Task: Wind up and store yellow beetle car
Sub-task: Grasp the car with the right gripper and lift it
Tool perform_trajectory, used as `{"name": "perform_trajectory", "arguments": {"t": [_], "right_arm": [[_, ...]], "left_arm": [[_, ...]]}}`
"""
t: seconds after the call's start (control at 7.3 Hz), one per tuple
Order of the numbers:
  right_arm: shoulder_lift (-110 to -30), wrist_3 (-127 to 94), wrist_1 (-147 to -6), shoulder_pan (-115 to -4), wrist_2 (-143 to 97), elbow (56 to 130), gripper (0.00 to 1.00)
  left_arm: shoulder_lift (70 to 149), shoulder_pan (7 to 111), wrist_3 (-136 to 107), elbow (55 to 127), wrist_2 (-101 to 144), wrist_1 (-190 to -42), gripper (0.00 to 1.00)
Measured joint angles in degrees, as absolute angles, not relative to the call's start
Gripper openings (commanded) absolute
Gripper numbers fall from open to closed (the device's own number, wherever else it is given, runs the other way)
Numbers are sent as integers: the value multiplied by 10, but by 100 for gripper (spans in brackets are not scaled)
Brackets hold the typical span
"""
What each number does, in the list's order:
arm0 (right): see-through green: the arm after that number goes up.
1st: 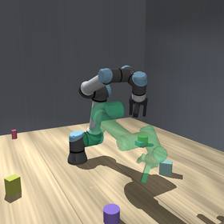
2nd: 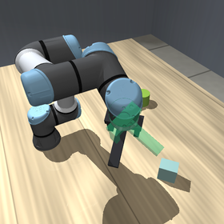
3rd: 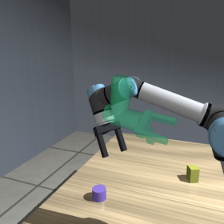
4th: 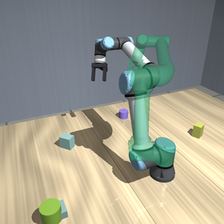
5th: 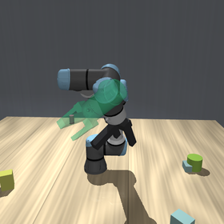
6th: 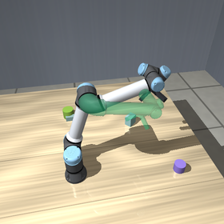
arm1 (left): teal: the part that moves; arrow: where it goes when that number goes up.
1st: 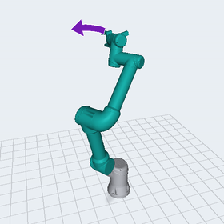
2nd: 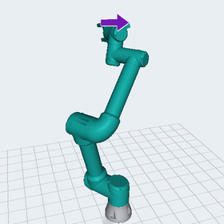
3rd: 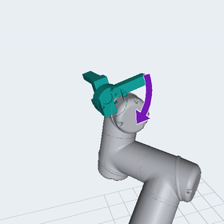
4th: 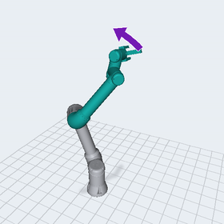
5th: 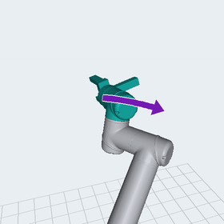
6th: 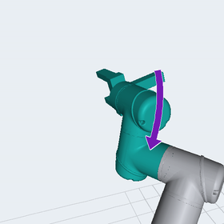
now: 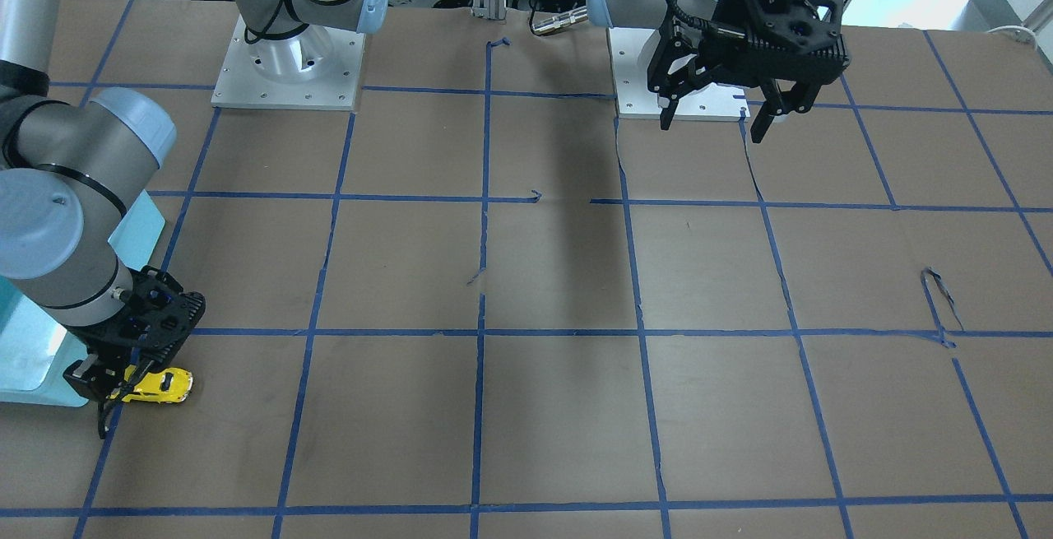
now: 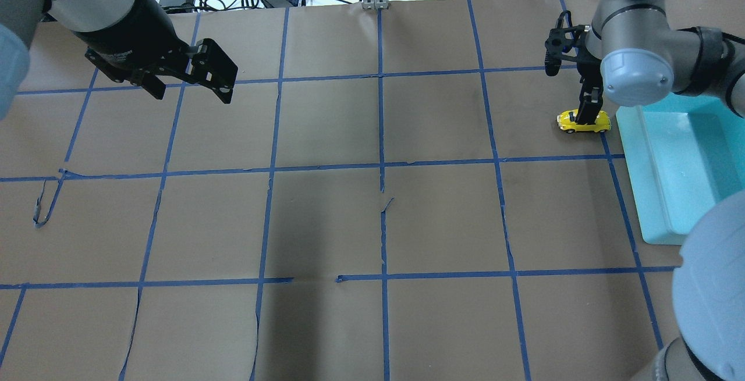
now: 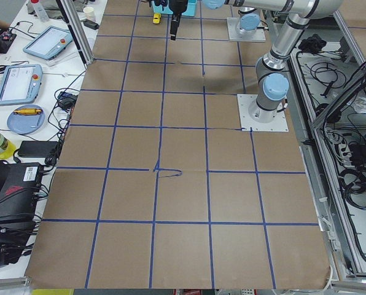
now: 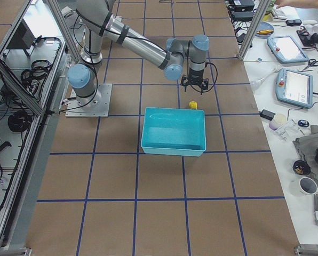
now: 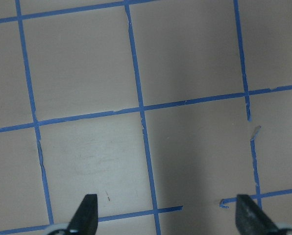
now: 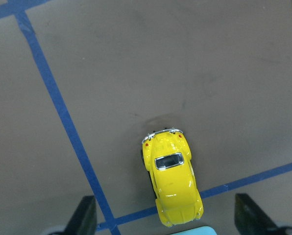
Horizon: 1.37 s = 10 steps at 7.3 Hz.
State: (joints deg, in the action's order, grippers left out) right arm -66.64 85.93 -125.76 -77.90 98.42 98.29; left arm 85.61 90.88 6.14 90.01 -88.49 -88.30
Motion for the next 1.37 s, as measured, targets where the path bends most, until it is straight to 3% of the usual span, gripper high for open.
{"name": "perform_trajectory", "arguments": {"t": [0.55,0.68,0.82,0.96,1.1,1.37], "right_arm": [[-612,914,-1298,-750,984,987,98],[-603,923,-1303,-747,984,984,93],[-596,928,-1305,-746,984,982,75],[-593,935,-1306,-746,984,982,43],[-590,951,-1306,-745,984,981,4],[-585,982,-1303,-745,984,972,0]], "left_arm": [[861,910,41,903,-884,-880,100],[860,910,41,904,-883,-879,100],[859,910,43,904,-883,-879,100],[859,910,43,903,-883,-879,100],[857,909,41,903,-883,-879,100],[856,907,42,903,-884,-874,100]]}}
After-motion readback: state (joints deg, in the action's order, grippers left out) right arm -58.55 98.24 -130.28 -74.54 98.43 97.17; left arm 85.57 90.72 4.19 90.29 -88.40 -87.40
